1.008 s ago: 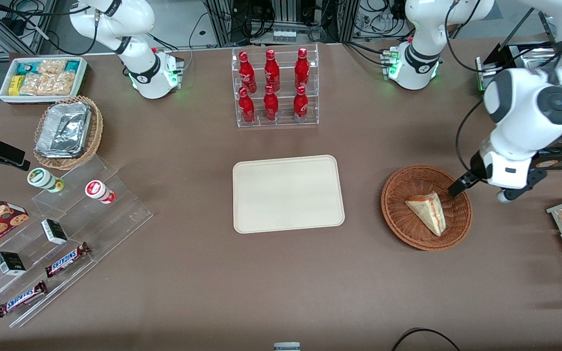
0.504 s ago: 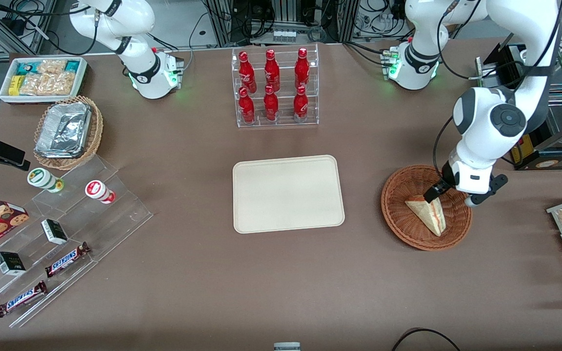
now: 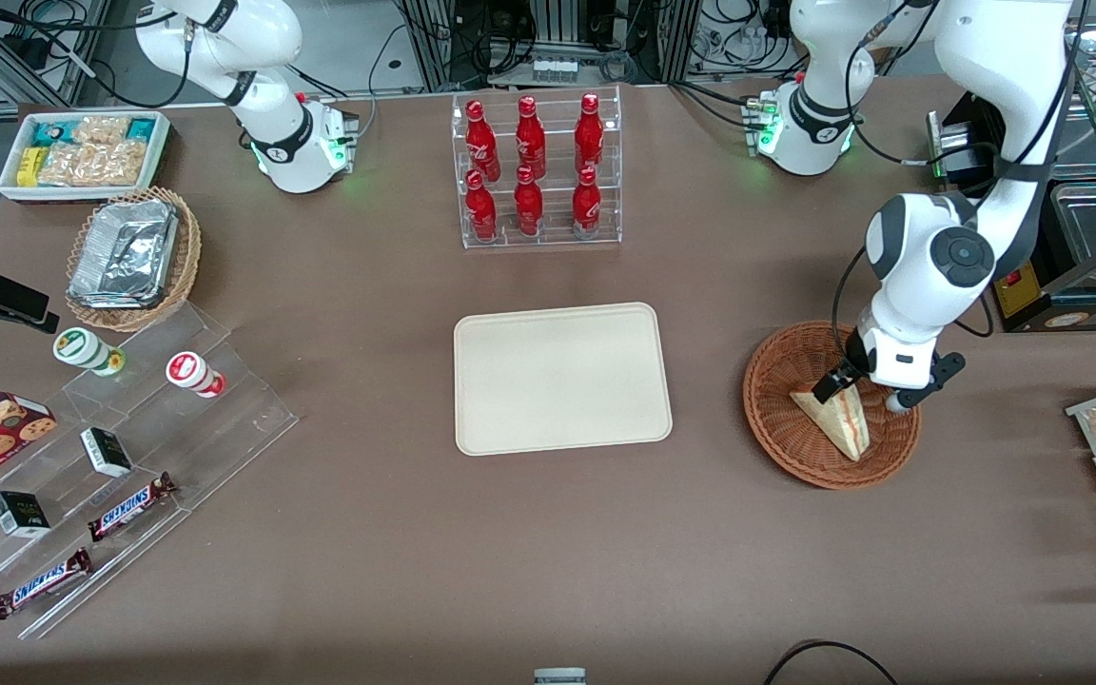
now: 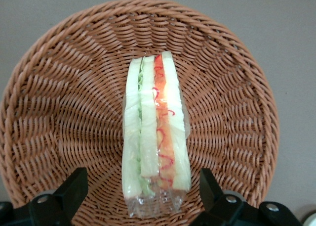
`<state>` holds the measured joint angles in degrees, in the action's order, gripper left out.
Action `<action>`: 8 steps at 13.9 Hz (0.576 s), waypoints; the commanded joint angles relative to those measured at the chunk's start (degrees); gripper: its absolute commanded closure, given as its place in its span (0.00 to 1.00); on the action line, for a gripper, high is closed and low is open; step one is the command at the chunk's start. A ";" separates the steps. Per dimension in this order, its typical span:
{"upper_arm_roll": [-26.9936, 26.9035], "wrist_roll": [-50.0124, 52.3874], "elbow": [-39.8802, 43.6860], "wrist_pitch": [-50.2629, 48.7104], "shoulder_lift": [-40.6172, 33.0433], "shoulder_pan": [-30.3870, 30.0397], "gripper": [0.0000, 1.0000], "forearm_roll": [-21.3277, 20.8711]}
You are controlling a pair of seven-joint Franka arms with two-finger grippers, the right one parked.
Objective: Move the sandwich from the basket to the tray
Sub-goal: 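Close the left gripper on the sandwich's wrapped edge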
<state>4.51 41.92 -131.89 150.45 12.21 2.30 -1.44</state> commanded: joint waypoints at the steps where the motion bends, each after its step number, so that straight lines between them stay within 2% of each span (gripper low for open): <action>1: -0.29 1.15 1.45 1.07 1.41 0.42 0.27 -1.02; 2: -0.29 0.98 2.59 0.98 2.11 0.42 0.57 -1.11; 4: -0.30 0.97 3.91 0.72 2.64 0.42 1.00 -1.11; 8: -0.38 1.15 6.02 -1.47 1.95 0.42 1.00 -1.11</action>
<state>4.46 41.92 -128.04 150.86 14.08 2.30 -1.46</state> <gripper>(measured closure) 0.656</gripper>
